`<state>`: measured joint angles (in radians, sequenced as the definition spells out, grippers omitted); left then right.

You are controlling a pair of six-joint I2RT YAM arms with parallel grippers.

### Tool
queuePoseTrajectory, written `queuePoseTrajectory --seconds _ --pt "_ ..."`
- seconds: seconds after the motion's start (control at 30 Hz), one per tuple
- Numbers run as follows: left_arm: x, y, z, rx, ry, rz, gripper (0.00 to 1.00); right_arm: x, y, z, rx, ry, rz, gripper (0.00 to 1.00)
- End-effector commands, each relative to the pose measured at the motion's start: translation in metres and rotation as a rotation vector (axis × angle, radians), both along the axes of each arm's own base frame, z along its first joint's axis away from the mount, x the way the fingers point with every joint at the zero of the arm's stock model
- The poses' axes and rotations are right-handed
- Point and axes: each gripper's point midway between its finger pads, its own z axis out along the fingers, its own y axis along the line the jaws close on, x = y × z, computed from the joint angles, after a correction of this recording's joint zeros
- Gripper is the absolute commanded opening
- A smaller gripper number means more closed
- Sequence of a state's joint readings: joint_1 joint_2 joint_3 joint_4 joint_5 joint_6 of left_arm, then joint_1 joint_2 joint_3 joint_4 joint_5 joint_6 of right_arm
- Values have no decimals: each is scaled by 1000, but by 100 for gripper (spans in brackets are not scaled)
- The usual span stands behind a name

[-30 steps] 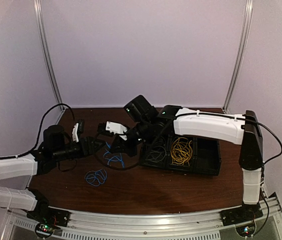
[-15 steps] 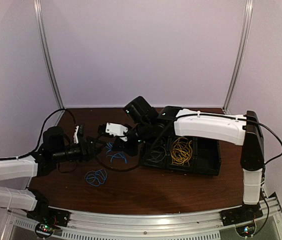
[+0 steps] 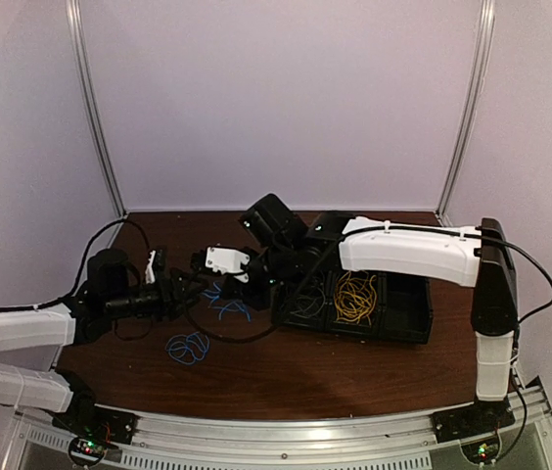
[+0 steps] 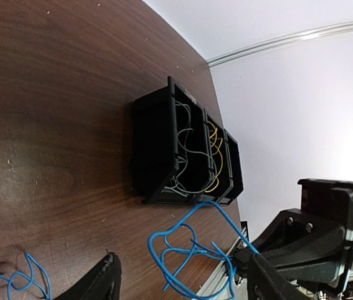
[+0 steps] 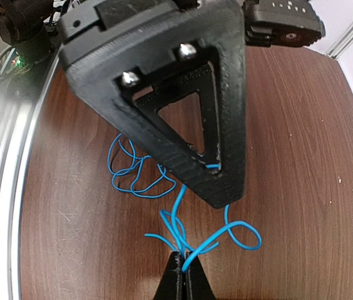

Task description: Untangle the cables

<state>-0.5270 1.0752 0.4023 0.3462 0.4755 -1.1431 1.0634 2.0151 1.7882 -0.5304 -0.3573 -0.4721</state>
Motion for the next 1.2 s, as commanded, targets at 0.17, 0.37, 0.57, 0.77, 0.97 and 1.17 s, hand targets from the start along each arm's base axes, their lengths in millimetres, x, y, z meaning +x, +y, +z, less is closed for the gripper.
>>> queuePoseTrajectory --seconds 0.17,0.37,0.57,0.77,0.97,1.17 --pt "1 -17 12 -148 6 -75 41 -5 1 10 3 -44 9 0" --pt "9 -13 8 -69 5 -35 0 -5 -5 -17 -46 -16 8 10" --pt "21 32 -9 282 -15 140 0 -10 -31 -55 -95 97 6 28" --pt "7 46 -47 351 32 152 0 -22 -37 -88 -130 162 48 32" --pt "8 51 -50 369 20 172 0 -21 -22 -96 -118 160 95 38" --pt "13 53 -43 403 -1 174 0 8 0 -88 -65 107 14 44"
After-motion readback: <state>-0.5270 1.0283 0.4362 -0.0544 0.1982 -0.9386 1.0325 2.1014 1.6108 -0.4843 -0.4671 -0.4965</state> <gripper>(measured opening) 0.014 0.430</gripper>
